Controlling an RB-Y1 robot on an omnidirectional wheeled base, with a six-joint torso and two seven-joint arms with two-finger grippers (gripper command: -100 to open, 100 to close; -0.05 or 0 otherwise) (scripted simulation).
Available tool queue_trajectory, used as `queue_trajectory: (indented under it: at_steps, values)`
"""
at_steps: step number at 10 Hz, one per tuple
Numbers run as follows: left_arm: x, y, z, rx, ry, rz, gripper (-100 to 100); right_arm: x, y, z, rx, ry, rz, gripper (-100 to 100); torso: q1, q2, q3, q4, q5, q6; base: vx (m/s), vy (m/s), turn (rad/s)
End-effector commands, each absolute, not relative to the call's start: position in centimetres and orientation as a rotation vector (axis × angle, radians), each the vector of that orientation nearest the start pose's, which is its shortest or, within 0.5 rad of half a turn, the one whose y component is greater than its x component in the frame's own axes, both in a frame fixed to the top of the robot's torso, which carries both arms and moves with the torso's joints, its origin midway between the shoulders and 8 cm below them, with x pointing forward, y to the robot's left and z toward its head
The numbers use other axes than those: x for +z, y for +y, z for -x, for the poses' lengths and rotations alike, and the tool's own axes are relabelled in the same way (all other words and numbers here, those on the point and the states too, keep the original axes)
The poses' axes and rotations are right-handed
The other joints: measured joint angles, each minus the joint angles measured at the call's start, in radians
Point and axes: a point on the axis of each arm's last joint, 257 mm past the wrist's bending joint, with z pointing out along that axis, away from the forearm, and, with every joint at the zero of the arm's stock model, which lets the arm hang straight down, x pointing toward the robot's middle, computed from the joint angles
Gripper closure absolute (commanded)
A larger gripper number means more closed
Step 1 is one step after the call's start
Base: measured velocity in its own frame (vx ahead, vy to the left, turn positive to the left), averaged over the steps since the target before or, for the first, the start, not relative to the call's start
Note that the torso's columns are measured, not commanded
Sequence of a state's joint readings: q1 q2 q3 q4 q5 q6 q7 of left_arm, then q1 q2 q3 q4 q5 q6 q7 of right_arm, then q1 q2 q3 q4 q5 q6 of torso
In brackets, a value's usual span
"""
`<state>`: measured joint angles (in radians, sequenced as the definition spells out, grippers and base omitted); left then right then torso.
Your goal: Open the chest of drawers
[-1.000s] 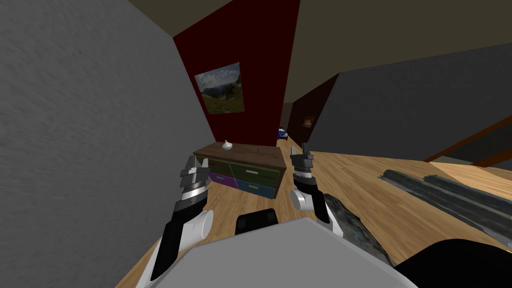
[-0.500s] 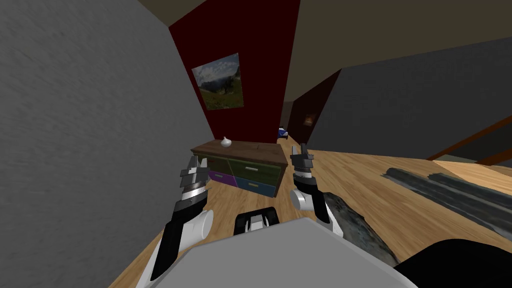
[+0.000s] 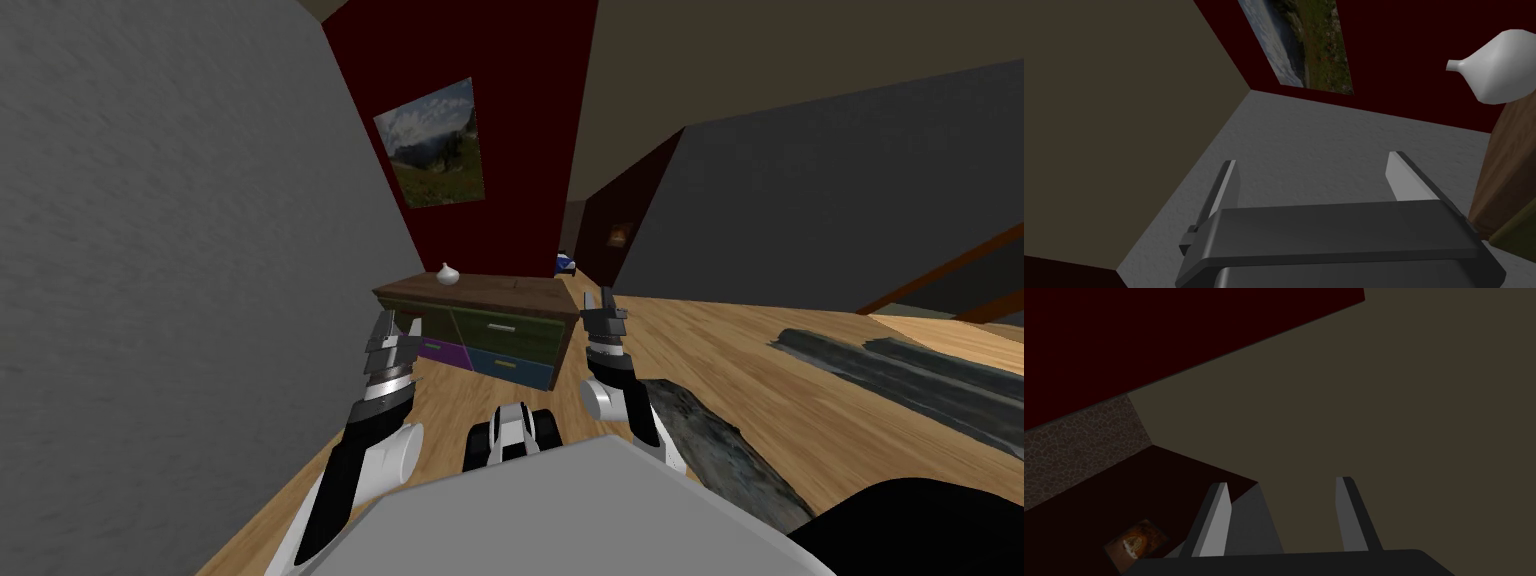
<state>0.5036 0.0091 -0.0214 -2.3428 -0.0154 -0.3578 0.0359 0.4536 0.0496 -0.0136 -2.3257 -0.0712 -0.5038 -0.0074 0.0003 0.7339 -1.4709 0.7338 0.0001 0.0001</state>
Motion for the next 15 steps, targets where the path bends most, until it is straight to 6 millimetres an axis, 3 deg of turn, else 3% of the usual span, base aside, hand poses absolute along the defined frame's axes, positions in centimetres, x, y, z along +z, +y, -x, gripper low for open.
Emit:
queue_trajectory:
  at_steps: [1,4,7,10,14,15]
  values:
    - [0.8,26.3,-36.1,-1.31,0.773,0.689,-100,6.0,-29.0,-33.2,1.375,0.458,-0.662,0,0.0,0.002,-0.005,0.003,0.0,0.0,0.03,-0.006,-0.064]
    - [-1.8,25.7,-36.8,-1.283,0.869,0.682,-100,6.0,-29.0,-33.2,1.375,0.458,-0.662,0,0.0,0.004,-0.005,0.004,0.0,0.0,0.04,-0.002,-0.073]
    - [-6.8,25.5,-37.6,-1.231,0.992,0.721,-100,6.0,-29.0,-33.2,1.375,0.458,-0.662,0,-0.001,0.003,-0.006,0.004,0.0,0.0,0.08,-0.004,-0.147]
    - [-10.6,25.5,-37.8,-1.192,1.066,0.763,-100,6.0,-29.0,-33.2,1.375,0.458,-0.662,0,0.0,0.005,-0.004,0.005,0.0,0.0,0.064,0.002,-0.113]
    - [-17.2,25.4,-37.4,-1.128,1.187,0.843,-100,6.0,-29.1,-33.2,1.375,0.458,-0.662,0,0.001,0.003,-0.006,0.004,0.0,0.0,0.087,0.01,-0.153]
    - [-18.1,25.3,-37.3,-1.119,1.203,0.853,-100,6.0,-29.1,-33.2,1.375,0.458,-0.662,0,0.0,0.004,-0.005,0.004,0.0,0.0,0.062,0.007,-0.104]
